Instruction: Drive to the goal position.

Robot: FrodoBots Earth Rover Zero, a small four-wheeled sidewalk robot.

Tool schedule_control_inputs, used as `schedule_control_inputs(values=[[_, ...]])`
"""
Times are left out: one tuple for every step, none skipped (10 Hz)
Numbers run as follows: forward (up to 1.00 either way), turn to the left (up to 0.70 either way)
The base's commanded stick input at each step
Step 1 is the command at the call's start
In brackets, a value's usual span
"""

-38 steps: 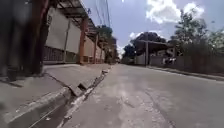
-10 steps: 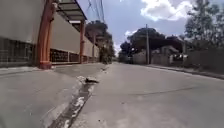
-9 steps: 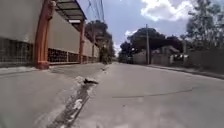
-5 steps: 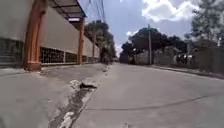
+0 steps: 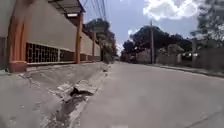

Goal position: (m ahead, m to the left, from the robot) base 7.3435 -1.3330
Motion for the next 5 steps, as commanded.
schedule_control_inputs(values=[[1.00, -0.37], [1.00, -0.37], [1.00, -0.22], [1.00, -0.02], [1.00, 0.00]])
